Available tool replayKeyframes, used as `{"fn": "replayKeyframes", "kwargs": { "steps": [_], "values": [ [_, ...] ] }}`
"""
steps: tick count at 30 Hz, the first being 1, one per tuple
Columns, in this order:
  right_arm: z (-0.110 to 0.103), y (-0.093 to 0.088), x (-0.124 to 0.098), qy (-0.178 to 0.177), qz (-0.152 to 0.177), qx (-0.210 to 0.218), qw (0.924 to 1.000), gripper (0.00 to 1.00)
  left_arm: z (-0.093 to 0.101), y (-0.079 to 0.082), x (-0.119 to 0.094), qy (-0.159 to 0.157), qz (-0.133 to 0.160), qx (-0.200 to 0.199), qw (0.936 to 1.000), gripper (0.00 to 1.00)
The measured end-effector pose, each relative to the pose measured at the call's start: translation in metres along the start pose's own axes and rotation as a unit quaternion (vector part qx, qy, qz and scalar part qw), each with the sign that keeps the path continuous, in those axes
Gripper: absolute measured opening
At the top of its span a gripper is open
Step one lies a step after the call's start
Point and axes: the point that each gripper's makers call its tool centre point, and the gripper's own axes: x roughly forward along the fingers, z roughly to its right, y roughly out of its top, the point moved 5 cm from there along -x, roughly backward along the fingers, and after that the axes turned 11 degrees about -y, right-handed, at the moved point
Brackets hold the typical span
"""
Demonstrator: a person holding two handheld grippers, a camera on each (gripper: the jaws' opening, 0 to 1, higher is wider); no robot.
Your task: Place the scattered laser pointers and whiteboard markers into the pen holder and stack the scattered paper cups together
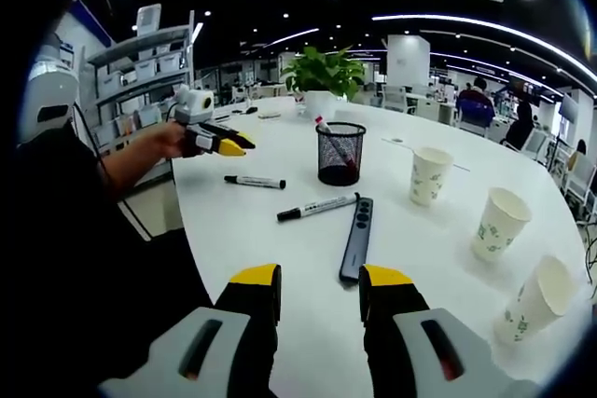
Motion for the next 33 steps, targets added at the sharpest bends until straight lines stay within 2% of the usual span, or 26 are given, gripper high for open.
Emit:
{"fn": "replayKeyframes", "kwargs": {
  "steps": [3,20,33],
  "values": [
    [0.001,0.001,0.0,0.0,0.002,-0.001,1.0,0.36,0.001,0.0,-0.001,0.001,0.0,-0.001,1.0,0.28],
    [0.003,-0.009,0.002,0.003,0.004,0.009,0.9999,0.36,0.015,-0.024,-0.014,0.005,-0.008,-0.012,0.9999,0.29],
    [0.001,-0.013,0.004,0.003,0.003,0.014,0.9999,0.36,0.018,-0.034,-0.021,0.009,-0.011,-0.013,0.9998,0.29]
  ]
}}
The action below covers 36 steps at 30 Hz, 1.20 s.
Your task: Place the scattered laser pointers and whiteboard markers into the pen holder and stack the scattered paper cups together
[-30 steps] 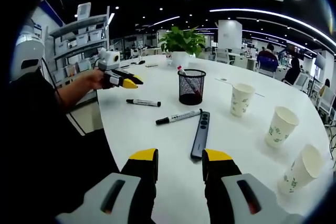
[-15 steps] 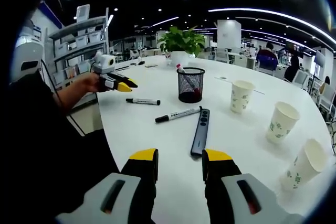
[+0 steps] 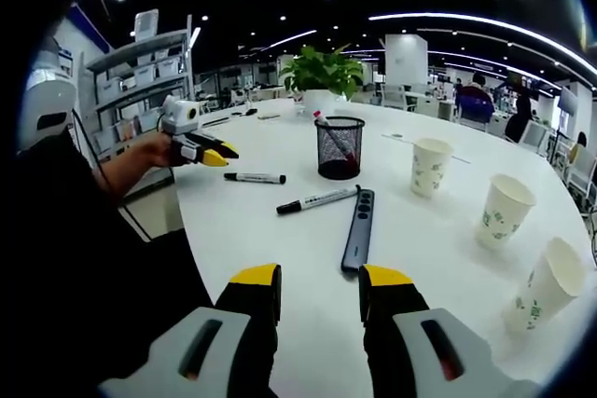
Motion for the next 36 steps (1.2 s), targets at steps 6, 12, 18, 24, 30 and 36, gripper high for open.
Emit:
{"fn": "replayKeyframes", "kwargs": {
  "steps": [6,12,18,24,30,36],
  "values": [
    [0.001,0.0,-0.001,-0.002,-0.002,-0.001,1.0,0.36,0.0,-0.006,-0.003,0.002,-0.004,0.004,1.0,0.31],
    [0.0,0.0,0.0,-0.004,-0.002,0.001,1.0,0.36,0.004,-0.01,-0.003,0.0,-0.014,0.02,0.9997,0.32],
    [-0.001,-0.004,0.0,-0.003,-0.004,0.003,1.0,0.36,0.004,-0.014,-0.003,-0.001,-0.024,0.027,0.9994,0.32],
    [-0.001,-0.007,-0.001,-0.005,-0.005,0.007,0.9999,0.36,0.005,-0.018,-0.001,-0.002,-0.028,0.033,0.9991,0.32],
    [-0.002,-0.009,-0.001,-0.006,-0.006,0.009,0.9999,0.36,0.006,-0.02,0.002,-0.003,-0.033,0.039,0.9987,0.32],
    [-0.002,-0.01,-0.002,-0.006,-0.005,0.011,0.9999,0.36,0.006,-0.021,0.005,-0.003,-0.032,0.04,0.9987,0.32]
  ]
}}
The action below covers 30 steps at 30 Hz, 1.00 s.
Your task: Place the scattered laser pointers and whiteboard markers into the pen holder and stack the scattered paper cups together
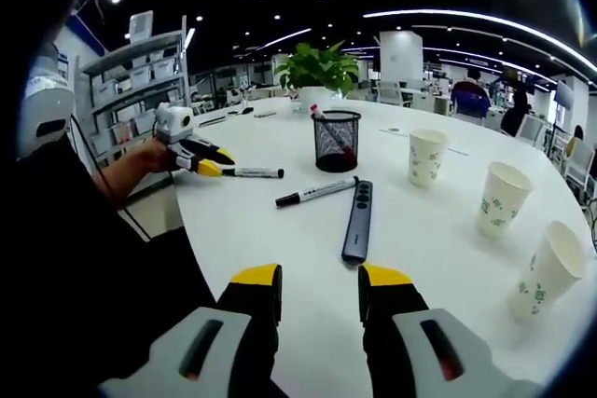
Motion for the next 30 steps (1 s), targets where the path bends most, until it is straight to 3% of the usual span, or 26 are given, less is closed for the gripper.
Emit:
{"fn": "replayKeyframes", "kwargs": {
  "steps": [15,30],
  "values": [
    [0.001,-0.001,0.001,-0.003,-0.001,0.004,1.0,0.36,-0.002,0.005,0.011,-0.001,0.013,0.017,0.9998,0.31],
    [0.003,-0.004,0.001,-0.004,-0.002,0.007,1.0,0.36,-0.003,0.003,0.02,0.001,-0.006,0.046,0.9989,0.29]
  ]
}}
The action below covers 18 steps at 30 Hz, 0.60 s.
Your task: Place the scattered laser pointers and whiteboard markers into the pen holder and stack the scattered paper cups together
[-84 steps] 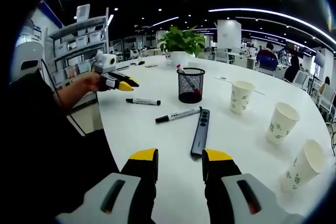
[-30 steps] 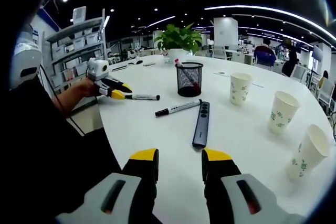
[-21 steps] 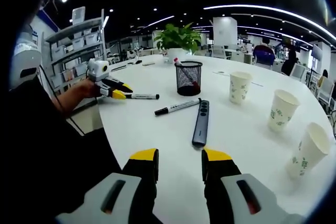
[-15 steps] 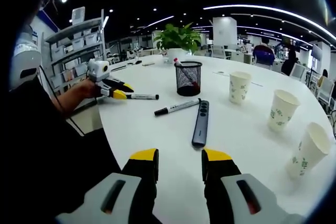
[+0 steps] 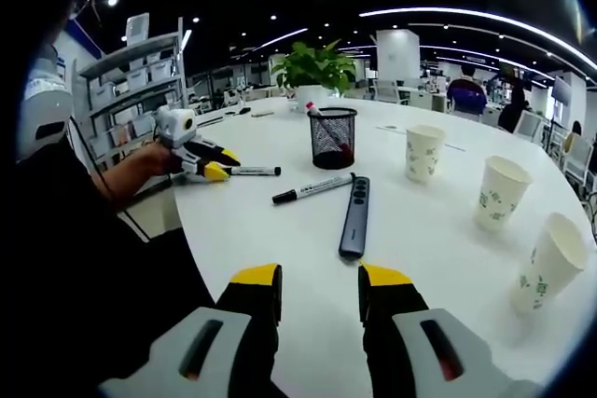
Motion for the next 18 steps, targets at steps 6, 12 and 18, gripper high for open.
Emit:
{"fn": "replayKeyframes", "kwargs": {
  "steps": [6,12,18],
  "values": [
    [0.0007,-0.002,0.0006,0.0,-0.001,0.002,1.0,0.36,0.0005,0.0,0.0043,-0.003,-0.001,0.003,1.0,0.29],
    [-0.0001,-0.0018,0.0005,0.002,0.0,0.002,1.0,0.36,-0.0007,-0.0015,0.0054,-0.003,-0.002,0.001,1.0,0.28],
    [-0.0013,-0.0026,0.0014,0.003,-0.001,0.002,1.0,0.36,-0.001,-0.0009,0.0065,-0.003,0.001,0.001,1.0,0.28]
  ]
}}
